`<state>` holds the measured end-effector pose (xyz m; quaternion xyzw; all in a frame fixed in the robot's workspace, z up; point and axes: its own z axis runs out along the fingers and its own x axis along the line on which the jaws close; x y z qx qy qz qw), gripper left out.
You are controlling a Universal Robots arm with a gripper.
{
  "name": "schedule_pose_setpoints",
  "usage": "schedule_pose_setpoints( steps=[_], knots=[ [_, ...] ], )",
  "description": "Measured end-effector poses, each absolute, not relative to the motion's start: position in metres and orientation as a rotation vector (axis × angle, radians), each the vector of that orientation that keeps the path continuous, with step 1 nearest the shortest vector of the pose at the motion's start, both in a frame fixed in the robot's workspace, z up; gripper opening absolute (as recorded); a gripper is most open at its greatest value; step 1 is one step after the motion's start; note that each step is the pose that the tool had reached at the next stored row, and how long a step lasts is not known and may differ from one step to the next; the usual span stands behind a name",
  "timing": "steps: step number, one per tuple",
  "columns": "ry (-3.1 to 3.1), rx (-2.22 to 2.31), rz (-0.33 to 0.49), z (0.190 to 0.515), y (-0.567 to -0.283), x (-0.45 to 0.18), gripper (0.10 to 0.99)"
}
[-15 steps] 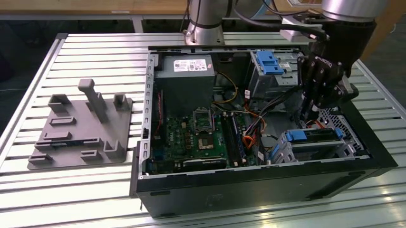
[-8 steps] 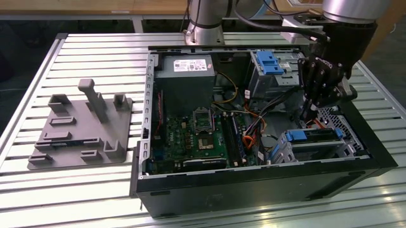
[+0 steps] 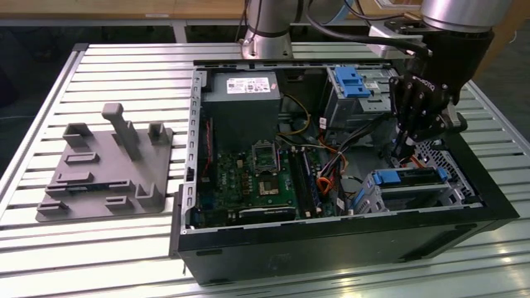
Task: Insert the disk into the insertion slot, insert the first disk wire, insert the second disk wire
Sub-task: 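Insert the second disk wire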
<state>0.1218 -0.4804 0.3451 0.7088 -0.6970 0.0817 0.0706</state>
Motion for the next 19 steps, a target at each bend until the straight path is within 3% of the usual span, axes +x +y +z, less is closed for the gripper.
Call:
schedule_pose_setpoints(
  steps=[19],
  knots=[
    [-2.055,2.107,0.127,0.345,-0.486,0.152,0.145]
  ],
)
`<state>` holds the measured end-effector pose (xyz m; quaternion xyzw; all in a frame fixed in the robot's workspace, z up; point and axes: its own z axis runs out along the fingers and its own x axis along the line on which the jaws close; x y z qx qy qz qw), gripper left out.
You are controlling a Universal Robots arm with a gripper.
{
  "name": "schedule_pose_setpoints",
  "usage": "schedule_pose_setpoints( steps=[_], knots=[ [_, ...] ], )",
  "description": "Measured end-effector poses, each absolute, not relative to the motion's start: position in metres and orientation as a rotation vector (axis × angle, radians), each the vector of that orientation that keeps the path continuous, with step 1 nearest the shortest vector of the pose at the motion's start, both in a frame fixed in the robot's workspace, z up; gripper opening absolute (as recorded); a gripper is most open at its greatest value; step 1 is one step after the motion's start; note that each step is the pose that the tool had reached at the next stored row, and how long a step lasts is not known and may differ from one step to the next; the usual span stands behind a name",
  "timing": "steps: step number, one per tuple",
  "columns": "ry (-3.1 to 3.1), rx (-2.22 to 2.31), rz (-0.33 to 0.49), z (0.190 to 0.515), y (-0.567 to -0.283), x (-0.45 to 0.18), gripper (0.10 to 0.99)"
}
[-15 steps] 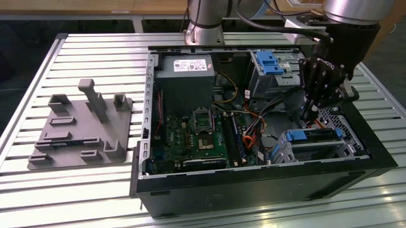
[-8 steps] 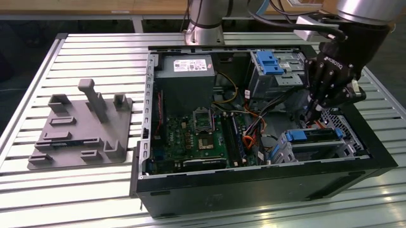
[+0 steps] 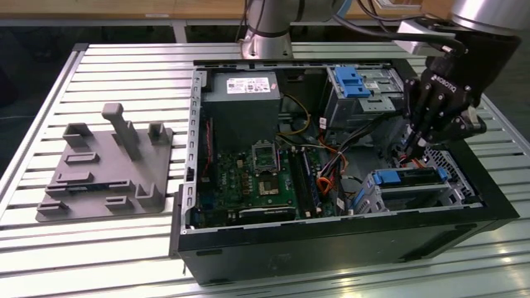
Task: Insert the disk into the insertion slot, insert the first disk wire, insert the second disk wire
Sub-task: 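Insert the second disk wire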
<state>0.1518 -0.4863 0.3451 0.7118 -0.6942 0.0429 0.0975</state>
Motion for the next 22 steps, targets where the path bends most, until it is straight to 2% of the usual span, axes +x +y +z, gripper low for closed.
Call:
schedule_pose_setpoints(
  steps=[15,22],
  knots=[
    [-2.115,2.069,0.097,0.343,-0.498,0.153,0.145],
    [-2.152,2.107,0.021,0.343,-0.501,0.153,0.145]
  ],
)
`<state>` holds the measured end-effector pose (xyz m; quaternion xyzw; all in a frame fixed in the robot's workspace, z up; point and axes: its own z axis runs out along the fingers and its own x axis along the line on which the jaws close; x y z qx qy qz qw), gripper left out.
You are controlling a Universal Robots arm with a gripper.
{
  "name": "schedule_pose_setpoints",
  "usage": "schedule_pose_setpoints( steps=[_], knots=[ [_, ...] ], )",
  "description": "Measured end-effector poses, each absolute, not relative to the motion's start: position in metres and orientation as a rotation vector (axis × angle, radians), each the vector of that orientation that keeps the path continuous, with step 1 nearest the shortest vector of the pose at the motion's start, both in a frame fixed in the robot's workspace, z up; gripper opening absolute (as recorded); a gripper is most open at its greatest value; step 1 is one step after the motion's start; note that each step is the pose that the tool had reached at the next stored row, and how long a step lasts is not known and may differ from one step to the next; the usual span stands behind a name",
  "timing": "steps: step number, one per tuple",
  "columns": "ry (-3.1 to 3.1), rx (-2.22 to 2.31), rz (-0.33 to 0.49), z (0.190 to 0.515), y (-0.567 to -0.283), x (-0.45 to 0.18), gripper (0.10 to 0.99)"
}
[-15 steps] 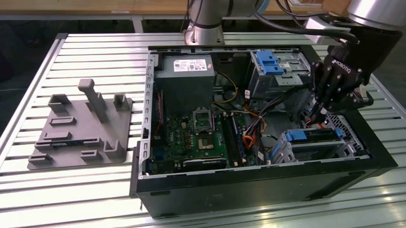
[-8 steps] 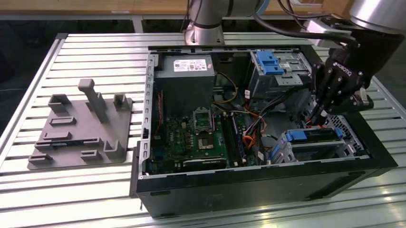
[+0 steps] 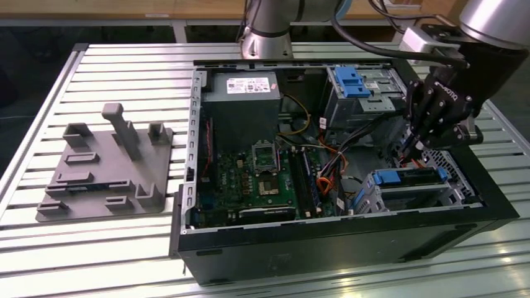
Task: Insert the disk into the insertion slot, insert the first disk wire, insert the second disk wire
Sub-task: 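Insert the second disk wire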
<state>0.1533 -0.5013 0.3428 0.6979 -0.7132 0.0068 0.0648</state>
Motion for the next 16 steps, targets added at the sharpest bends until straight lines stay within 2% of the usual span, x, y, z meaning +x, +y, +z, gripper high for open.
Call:
schedule_pose_setpoints(
  steps=[16],
  knots=[
    [-2.162,2.112,0.004,0.340,-0.513,0.156,0.145]
  ],
)
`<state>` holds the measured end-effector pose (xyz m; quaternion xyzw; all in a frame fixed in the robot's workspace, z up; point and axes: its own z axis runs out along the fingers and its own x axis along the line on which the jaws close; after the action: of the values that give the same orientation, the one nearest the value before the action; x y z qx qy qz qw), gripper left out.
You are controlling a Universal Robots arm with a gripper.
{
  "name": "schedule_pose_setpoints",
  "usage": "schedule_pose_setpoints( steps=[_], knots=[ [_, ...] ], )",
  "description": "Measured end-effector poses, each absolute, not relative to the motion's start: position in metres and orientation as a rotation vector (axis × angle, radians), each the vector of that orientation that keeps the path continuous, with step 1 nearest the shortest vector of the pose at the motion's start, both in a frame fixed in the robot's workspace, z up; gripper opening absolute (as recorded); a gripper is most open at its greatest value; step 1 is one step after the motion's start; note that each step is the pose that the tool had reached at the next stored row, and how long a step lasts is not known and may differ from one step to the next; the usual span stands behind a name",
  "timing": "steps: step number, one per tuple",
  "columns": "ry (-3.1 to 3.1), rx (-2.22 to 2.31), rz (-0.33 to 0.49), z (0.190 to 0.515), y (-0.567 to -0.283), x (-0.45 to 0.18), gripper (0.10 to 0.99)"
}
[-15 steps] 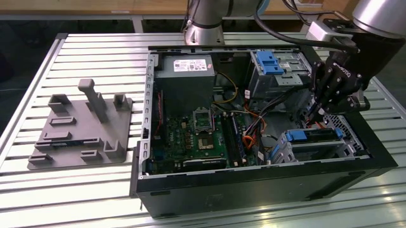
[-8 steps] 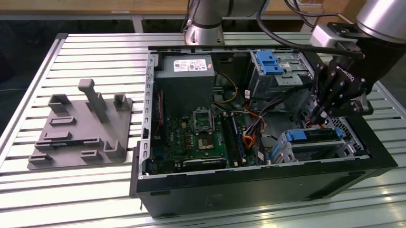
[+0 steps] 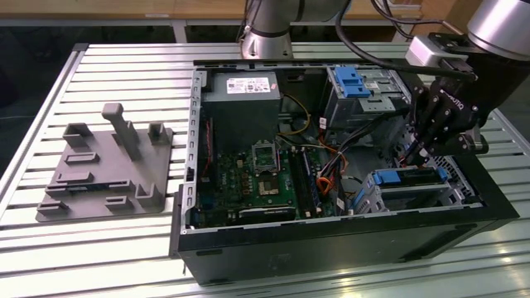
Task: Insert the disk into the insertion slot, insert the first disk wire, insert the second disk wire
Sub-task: 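Insert the second disk wire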
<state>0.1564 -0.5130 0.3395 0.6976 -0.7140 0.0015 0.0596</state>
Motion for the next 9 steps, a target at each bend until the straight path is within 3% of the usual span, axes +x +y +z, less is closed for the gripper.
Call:
schedule_pose_setpoints(
  steps=[9],
  knots=[
    [-2.162,2.112,0.005,0.3378,-0.5157,0.1564,0.145]
  ],
)
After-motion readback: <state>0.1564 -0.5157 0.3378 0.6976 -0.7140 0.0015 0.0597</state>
